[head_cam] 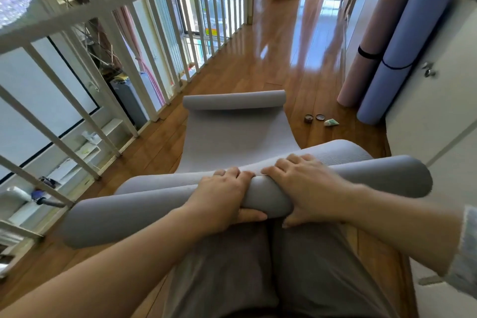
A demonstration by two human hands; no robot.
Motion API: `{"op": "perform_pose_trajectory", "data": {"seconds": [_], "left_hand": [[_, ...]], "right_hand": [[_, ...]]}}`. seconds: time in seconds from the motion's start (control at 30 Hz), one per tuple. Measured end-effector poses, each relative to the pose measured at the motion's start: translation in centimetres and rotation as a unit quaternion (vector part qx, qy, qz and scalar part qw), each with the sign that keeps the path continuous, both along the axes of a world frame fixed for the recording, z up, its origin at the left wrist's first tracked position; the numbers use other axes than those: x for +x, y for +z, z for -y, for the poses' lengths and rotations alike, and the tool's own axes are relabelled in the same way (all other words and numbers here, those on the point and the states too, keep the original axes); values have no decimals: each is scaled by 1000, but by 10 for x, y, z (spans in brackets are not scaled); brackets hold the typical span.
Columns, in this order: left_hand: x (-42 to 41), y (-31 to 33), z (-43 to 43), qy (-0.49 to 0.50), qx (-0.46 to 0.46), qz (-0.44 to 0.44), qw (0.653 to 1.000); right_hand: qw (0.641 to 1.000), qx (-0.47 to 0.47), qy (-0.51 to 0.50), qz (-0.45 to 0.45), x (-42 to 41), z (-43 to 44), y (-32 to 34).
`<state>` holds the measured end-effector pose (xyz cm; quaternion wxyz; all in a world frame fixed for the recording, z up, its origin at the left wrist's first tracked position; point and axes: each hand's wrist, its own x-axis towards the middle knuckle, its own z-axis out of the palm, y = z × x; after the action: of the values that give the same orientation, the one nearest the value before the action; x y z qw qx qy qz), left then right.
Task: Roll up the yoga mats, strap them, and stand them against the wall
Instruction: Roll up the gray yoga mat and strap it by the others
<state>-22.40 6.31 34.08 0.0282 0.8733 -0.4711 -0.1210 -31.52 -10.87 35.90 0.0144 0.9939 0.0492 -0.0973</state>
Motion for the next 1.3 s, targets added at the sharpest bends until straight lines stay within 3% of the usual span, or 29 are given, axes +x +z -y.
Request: {"op": "perform_pose_trajectory", "data": {"seconds": [0.07, 0.17, 0.33, 0.47, 0.67, 0.8, 0.97, 1.07, 1.2, 1.3], "left_hand": [[5, 4, 3, 0, 12, -46, 999], [12, 9, 8, -7, 4, -67, 998], [4, -8, 1, -29, 4, 137, 990], [11, -4, -1, -8, -69, 164, 984], [2, 50, -3, -41, -121, 256, 958], [-37, 33, -20, -62, -112, 213, 969], [-60, 3, -22, -59, 9, 104, 993], [-43, 5, -13, -61, 19, 53, 997], [-17, 6, 0, -65, 54, -63, 994], [-5, 10, 7, -66, 56, -110, 990]], "right_hand": [[998, -30, -4, 60, -10, -10, -14], [996, -25, -11, 81, -3, -9, -17], [999, 28, -19, 11, 18, 7, 0], [1000, 20, 1, -15, 31, 9, 22], [999, -3, 18, 33, 14, 8, 83], [999, 32, 12, -31, -27, -6, 63], [994, 58, -12, -91, -44, -16, 12], [997, 64, -12, -49, -49, -12, 8], [999, -33, -17, 38, -63, -32, -9], [995, -38, -40, 83, -52, -26, -24]]}}
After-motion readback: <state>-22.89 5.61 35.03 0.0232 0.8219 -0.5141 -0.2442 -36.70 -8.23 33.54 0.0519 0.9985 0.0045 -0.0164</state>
